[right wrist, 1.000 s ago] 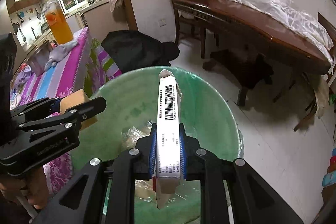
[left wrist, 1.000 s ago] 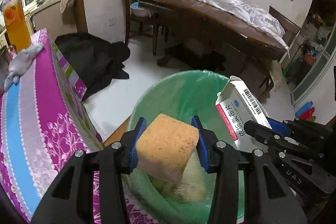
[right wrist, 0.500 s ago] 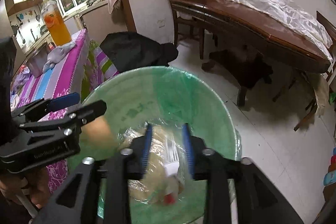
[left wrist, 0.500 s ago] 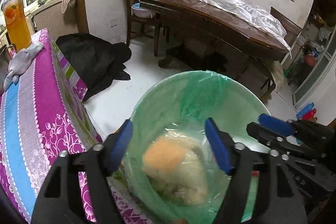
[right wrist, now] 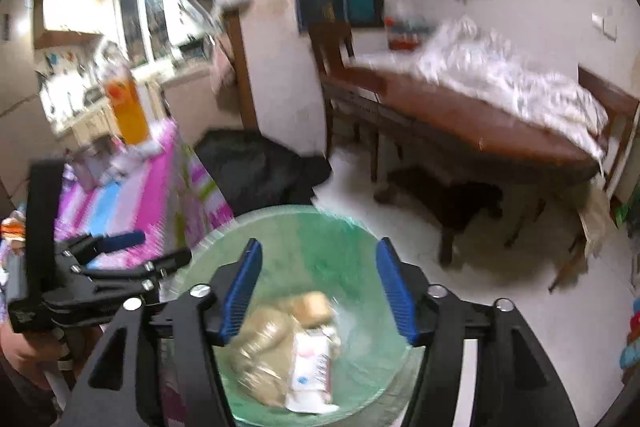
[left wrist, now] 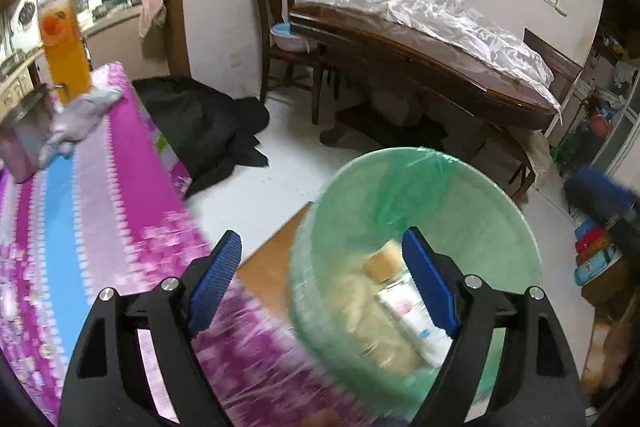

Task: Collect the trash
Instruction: 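Grasp the white cup with the right gripper while the left grasps the alcohol-wipes packet, then carry the cup and wipes packet over the green bin and release both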

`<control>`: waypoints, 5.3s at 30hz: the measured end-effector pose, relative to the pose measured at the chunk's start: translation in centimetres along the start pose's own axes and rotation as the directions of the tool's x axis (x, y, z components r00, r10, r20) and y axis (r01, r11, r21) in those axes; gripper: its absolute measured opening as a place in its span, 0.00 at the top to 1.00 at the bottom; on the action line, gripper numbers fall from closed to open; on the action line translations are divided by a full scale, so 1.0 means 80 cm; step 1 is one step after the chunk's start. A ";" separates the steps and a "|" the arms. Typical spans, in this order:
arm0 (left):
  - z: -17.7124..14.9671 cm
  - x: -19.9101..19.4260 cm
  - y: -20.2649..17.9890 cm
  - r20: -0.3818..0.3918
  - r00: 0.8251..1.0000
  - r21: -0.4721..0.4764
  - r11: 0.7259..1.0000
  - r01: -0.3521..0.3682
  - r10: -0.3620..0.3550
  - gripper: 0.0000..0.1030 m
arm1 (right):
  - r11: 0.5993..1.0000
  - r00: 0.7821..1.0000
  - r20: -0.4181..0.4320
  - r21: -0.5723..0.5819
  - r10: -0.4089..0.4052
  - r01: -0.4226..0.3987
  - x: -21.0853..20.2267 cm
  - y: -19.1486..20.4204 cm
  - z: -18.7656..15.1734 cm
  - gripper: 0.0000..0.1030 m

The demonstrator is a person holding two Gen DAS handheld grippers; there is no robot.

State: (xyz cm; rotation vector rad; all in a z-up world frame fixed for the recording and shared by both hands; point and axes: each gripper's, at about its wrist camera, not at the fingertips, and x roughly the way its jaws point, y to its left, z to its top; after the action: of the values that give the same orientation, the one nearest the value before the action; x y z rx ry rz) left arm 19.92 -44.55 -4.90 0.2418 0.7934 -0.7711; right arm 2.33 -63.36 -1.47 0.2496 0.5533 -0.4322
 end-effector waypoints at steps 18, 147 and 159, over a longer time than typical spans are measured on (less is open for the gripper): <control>-0.124 -0.229 0.297 0.081 0.928 -0.438 0.849 -0.295 0.365 0.23 | 0.902 0.926 0.061 -0.256 0.373 -0.347 -0.041 0.251 -0.003 0.18; 0.004 -0.127 -0.010 0.254 0.959 0.022 0.991 -0.133 0.124 0.77 | 0.999 1.000 0.010 -0.032 0.002 -0.002 -0.032 0.039 0.031 0.60; 0.021 -0.038 -0.053 0.018 0.999 0.106 0.994 0.026 -0.028 0.77 | 0.999 0.976 -0.219 0.032 0.010 -0.003 0.057 -0.022 0.009 0.60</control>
State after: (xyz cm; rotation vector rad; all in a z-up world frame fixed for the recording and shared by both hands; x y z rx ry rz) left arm 16.50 -46.77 -1.22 0.3188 0.7393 -0.8413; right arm 5.35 -66.67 -3.58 0.3320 0.7626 -0.4101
